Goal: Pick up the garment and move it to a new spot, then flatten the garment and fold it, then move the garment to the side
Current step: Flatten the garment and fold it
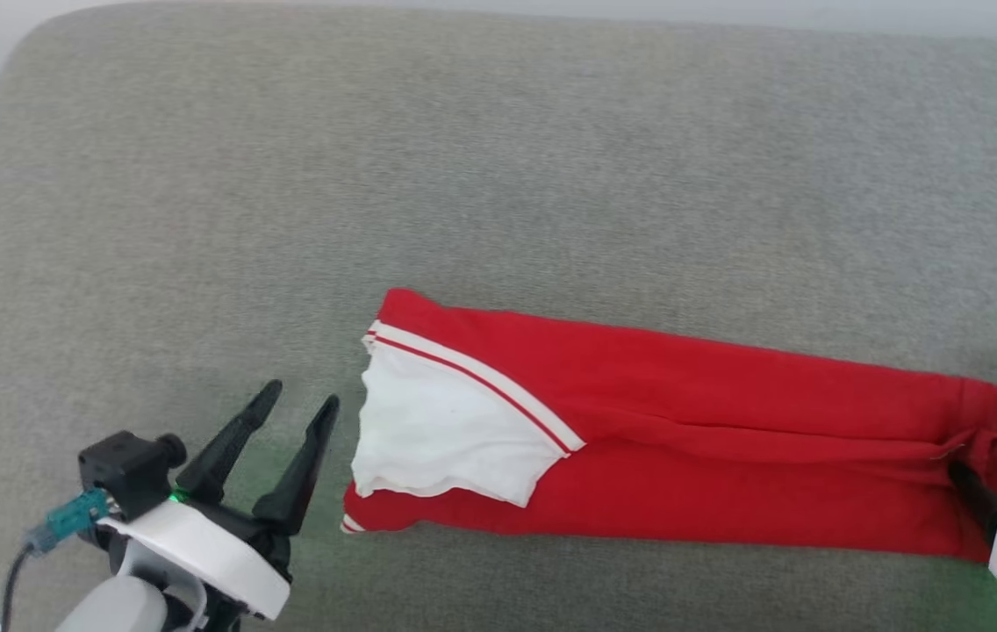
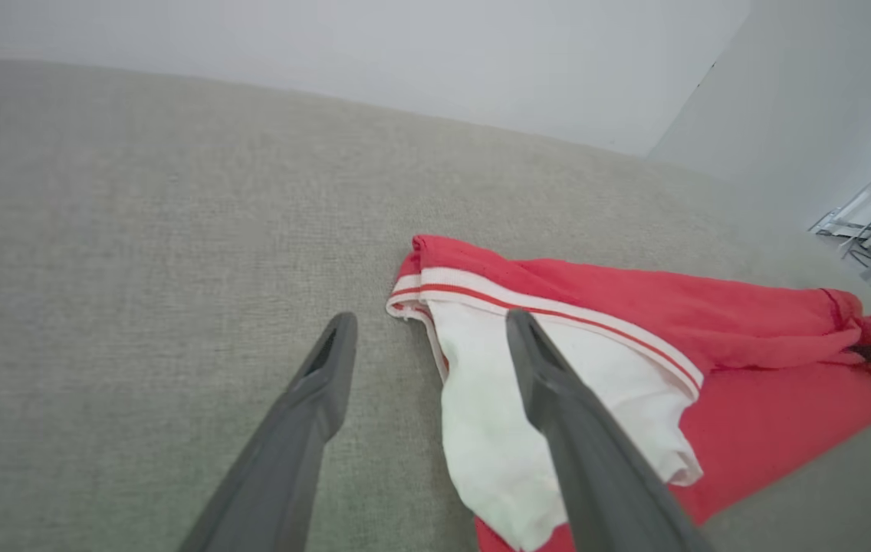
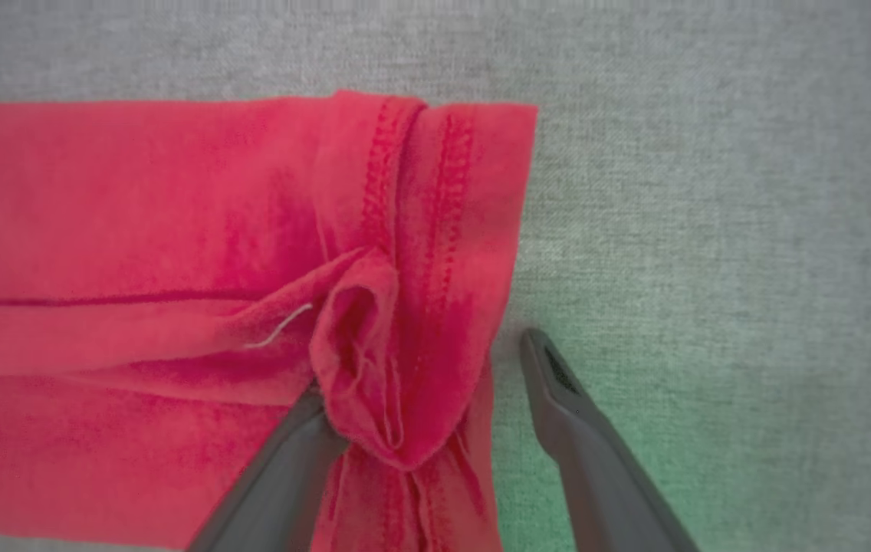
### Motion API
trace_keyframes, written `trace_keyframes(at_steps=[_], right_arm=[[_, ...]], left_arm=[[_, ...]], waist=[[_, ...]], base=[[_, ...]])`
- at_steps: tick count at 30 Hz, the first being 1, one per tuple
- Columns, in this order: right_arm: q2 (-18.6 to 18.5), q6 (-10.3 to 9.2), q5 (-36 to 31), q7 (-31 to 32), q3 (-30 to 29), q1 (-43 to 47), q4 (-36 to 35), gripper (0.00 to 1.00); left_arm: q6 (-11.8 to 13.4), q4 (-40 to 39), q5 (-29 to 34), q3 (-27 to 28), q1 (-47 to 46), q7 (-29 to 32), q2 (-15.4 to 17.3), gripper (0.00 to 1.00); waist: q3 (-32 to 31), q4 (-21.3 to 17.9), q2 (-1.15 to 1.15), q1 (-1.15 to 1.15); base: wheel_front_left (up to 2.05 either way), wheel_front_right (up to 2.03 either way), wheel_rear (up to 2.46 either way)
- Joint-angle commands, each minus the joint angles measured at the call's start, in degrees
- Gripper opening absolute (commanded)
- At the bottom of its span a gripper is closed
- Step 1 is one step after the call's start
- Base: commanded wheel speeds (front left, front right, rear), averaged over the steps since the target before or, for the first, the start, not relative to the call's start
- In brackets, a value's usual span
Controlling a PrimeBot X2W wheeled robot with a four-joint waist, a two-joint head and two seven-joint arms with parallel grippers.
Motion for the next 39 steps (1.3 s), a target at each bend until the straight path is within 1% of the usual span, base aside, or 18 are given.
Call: trace_keyframes(at_steps=[1,3,6,9,12,13,14,15,16,17,22,24,28,32,35,37,39], right_arm=[[0.8,-0.05,0.0,0.6,0.1,-0.2,1.8,1.00],[1.1,-0.05,0.0,0.8,-0.2,-0.6,3.4,1.00],[1.3,-0.04,0.0,1.0,-0.5,-1.1,5.5,1.00],[1.4,-0.03,0.1,1.1,-0.3,-1.6,7.3,1.00],[1.6,-0.03,0.1,1.3,0.0,-1.9,8.7,1.00],[1.7,-0.04,0.1,1.4,0.2,-2.0,9.2,0.89],[1.9,-0.03,0.2,1.7,0.4,-2.1,9.7,0.64],[1.9,-0.03,0.3,1.9,0.8,-2.0,10.0,0.29],[1.8,-0.03,0.4,1.9,1.1,-2.1,10.1,0.04],[1.8,-0.04,0.4,1.8,1.3,-2.3,10.3,0.00],[0.4,-0.18,-0.2,0.4,0.2,-3.2,9.5,0.00],[-0.7,-0.24,-0.3,-0.4,-1.5,-3.6,8.5,0.00],[-1.9,-0.17,-0.5,-1.7,-6.1,-3.9,5.5,0.00],[-4.0,-0.16,-1.1,-1.9,-13.1,-3.5,3.7,0.00],[-6.1,-0.15,-3.1,-2.4,-18.9,-3.5,2.8,0.00],[-7.1,-0.09,-5.1,-2.9,-20.6,-2.7,1.8,0.00],[-6.6,-0.06,-4.7,-3.1,-20.6,-3.0,0.7,0.00]], left_arm=[[0.1,0.0,2.8,2.0,1.4,-0.2,-1.8,1.00],[0.1,0.0,9.0,6.1,2.7,-0.2,-4.3,1.00],[0.1,-0.1,16.2,10.8,4.5,-0.2,-8.3,1.00],[0.1,-0.4,20.9,14.2,6.0,-0.2,-10.8,1.00],[0.1,-0.2,24.1,16.2,7.1,-0.2,-12.0,1.00],[0.1,-0.2,25.1,16.5,7.2,-0.2,-12.1,1.00],[0.1,-0.3,25.9,17.0,7.3,-0.2,-12.4,1.00],[0.1,-0.4,26.2,17.6,7.6,-0.2,-12.9,1.00],[0.1,-0.5,26.5,17.9,7.8,-0.2,-13.0,1.00],[0.1,-0.6,26.8,18.3,7.9,-0.2,-13.0,1.00],[0.1,-1.2,27.0,19.8,8.2,-0.2,-13.1,1.00],[0.1,-1.4,27.4,19.7,8.2,-0.2,-12.7,1.00],[0.1,-2.0,27.4,20.8,8.2,-0.2,-13.0,1.00],[0.1,-2.4,27.5,21.5,8.3,-0.2,-13.0,1.00],[0.1,-2.5,27.6,21.5,8.2,-0.2,-12.9,1.00],[0.1,-2.4,27.9,21.4,8.2,-0.2,-12.7,1.00],[0.1,-2.1,28.1,21.4,8.3,-0.2,-12.7,1.00]], waist=[[-0.6,1.2,0.00,0.00],[-0.9,1.8,0.00,0.00],[-1.4,2.5,0.00,0.00],[-1.7,2.7,0.00,0.00],[-1.9,2.7,0.00,0.00],[-2.0,2.7,0.00,0.00],[-2.0,2.7,0.00,0.00],[-2.0,2.6,0.00,0.00],[-1.9,2.5,0.00,0.00],[-1.8,2.3,0.00,0.00],[-1.5,1.0,0.00,0.00],[-1.3,0.4,0.00,0.00],[-1.1,-0.7,0.00,0.00],[-1.0,-1.4,0.00,0.00],[-1.2,-1.6,0.00,0.00],[-1.4,-1.6,0.00,0.00],[-1.8,-1.7,0.00,0.00]], base=[[0.00,0.00,0.00],[0.00,0.00,0.00],[0.00,0.00,0.00],[0.00,0.00,0.00],[0.00,0.00,0.00],[0.00,0.00,0.00],[0.00,0.00,0.00],[0.00,0.00,0.00],[0.00,0.00,0.00],[0.00,0.00,0.00],[0.00,0.00,0.00],[0.00,0.00,0.00],[0.00,0.00,0.00],[0.00,0.00,0.00],[0.00,0.00,0.00],[0.00,0.00,0.00],[0.00,0.00,0.00]])
